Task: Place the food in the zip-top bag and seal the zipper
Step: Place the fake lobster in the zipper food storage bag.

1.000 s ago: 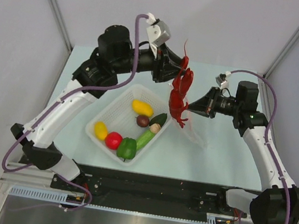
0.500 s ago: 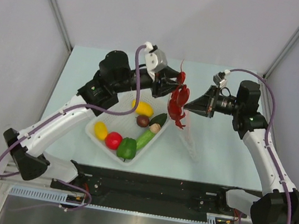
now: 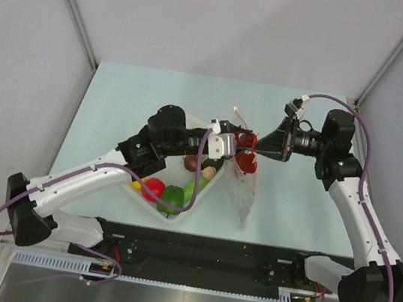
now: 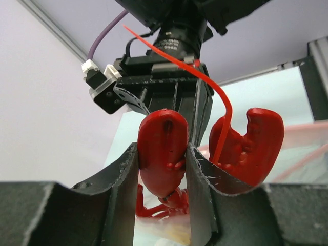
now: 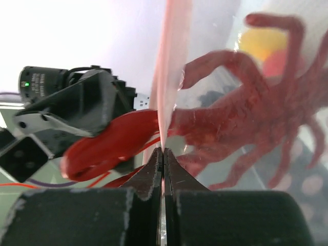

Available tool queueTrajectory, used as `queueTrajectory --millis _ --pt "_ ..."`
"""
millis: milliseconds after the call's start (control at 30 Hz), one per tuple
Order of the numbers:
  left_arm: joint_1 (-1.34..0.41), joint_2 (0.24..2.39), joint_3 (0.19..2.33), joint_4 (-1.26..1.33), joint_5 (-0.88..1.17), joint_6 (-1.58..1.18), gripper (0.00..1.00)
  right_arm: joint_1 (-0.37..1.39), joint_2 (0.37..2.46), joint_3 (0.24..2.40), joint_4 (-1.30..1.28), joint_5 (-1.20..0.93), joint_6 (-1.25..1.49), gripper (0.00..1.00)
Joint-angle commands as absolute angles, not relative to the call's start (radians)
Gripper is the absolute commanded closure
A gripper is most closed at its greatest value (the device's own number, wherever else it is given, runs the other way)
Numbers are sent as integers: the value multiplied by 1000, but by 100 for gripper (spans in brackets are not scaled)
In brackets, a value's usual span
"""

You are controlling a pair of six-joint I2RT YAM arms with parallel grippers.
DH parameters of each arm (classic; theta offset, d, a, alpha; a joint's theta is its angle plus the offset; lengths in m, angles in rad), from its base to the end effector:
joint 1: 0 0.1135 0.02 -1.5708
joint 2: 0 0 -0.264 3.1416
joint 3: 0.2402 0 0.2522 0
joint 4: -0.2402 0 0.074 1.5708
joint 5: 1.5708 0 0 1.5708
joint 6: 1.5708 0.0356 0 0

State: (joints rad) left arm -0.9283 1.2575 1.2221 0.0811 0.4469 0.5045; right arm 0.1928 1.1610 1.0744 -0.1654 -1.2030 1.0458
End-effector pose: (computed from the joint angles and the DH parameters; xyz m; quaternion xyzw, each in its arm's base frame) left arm 0.1624 -0.2426 0.4208 0.5632 0.4028 -0.2979 0.6571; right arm 0.2371 0.0801 0.3726 -0.0460 0.7367 0.6574 0.1517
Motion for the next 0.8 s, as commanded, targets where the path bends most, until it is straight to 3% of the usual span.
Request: queueTrajectory --millis 0,233,433,533,667,767 --pt "-954 1235 1177 164 407 679 100 198 1126 1069 -91 -1287 1144 100" --pt "-986 1238 1137 149 411 790 100 195 1124 1068 -21 -1327 1196 100" --pt "-991 1261 1181 50 394 821 87 184 1115 1055 -21 -1335 1203 100" --pt "-991 1261 1210 -30 406 841 68 170 1120 1046 -18 -1345 1210 100" --pt "-991 1238 1226 -89 423 842 23 156 1127 1028 23 -1356 1244 100" --pt "-991 1220 1233 -106 422 831 15 152 1127 1016 64 -1359 1265 100"
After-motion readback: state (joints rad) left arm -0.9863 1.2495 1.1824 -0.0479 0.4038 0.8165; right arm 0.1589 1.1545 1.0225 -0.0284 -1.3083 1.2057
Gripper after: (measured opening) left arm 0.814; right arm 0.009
